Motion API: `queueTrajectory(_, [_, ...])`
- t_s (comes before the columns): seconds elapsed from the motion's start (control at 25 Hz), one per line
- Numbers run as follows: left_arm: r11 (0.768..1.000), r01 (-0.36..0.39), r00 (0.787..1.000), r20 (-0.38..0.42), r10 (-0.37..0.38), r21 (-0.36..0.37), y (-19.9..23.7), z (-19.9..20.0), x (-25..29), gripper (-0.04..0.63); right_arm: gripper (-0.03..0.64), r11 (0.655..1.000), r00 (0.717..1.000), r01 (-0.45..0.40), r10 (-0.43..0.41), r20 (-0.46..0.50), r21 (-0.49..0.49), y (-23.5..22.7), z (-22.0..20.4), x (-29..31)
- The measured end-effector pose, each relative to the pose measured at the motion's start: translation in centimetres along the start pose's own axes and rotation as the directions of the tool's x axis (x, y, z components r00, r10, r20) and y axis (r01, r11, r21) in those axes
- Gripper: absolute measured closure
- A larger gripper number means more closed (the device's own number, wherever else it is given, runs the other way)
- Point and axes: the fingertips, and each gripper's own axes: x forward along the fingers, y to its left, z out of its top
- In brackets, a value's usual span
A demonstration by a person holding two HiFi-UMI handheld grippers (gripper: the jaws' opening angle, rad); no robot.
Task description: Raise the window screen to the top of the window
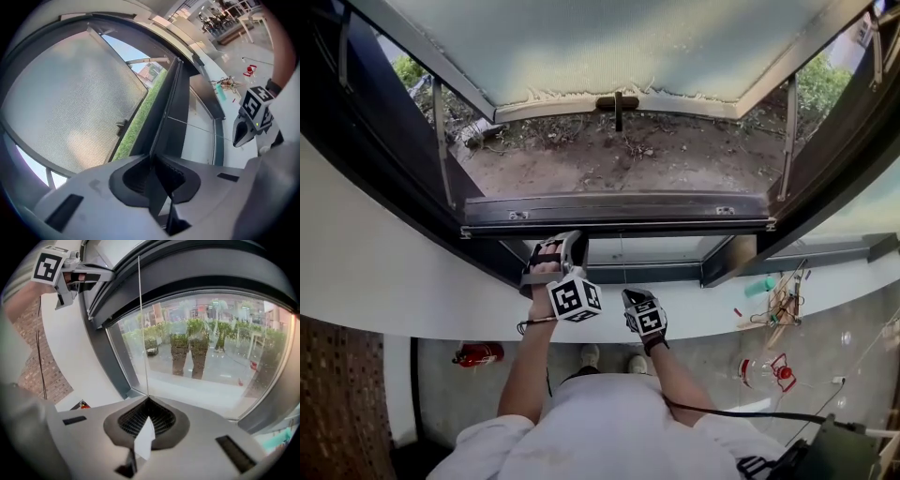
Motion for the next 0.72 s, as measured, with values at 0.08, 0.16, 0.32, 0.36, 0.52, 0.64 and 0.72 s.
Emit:
queueTrajectory(0.08, [0.999,0.004,1.000,0.004,-0.004,-0.036,0.1,-0.1,0.0,0.561,0.615,1.000,0.999,-0.005,0.006,-0.038,0.018,0.1,-1.5,0.3])
queueTrajectory(0.16, [0.997,0.001,0.999,0.032,0.001,-0.079,-0.1,-0.1,0.1,0.563,0.615,0.999,0.997,0.008,-0.004,-0.074,0.046,-0.4,-2.7,0.3])
queueTrajectory(0.32, [0.997,-0.029,1.000,0.001,0.029,-0.070,-0.3,0.0,0.1,0.563,0.615,0.997,0.991,0.015,-0.004,-0.132,0.080,-0.8,-5.1,-0.3])
queueTrajectory(0.36, [0.999,-0.028,1.000,-0.015,0.028,-0.044,-0.3,-0.1,0.0,0.563,0.615,0.997,0.989,0.015,-0.002,-0.147,0.082,-0.6,-6.0,-0.2])
queueTrajectory(0.52, [1.000,0.007,0.999,-0.032,-0.007,0.001,-0.1,0.1,0.0,0.563,0.615,0.997,0.986,0.030,-0.019,-0.163,0.067,-0.1,-7.0,-1.1])
queueTrajectory(0.64, [1.000,0.002,0.999,-0.036,-0.003,-0.018,0.5,0.2,-0.2,0.563,0.615,0.995,0.982,0.028,-0.011,-0.189,0.091,0.0,-7.9,-1.6])
queueTrajectory(0.72, [0.999,-0.003,0.999,-0.046,0.001,-0.032,0.8,0.3,-0.3,0.563,0.615,0.995,0.985,0.033,-0.016,-0.174,0.096,-0.3,-7.7,-2.0])
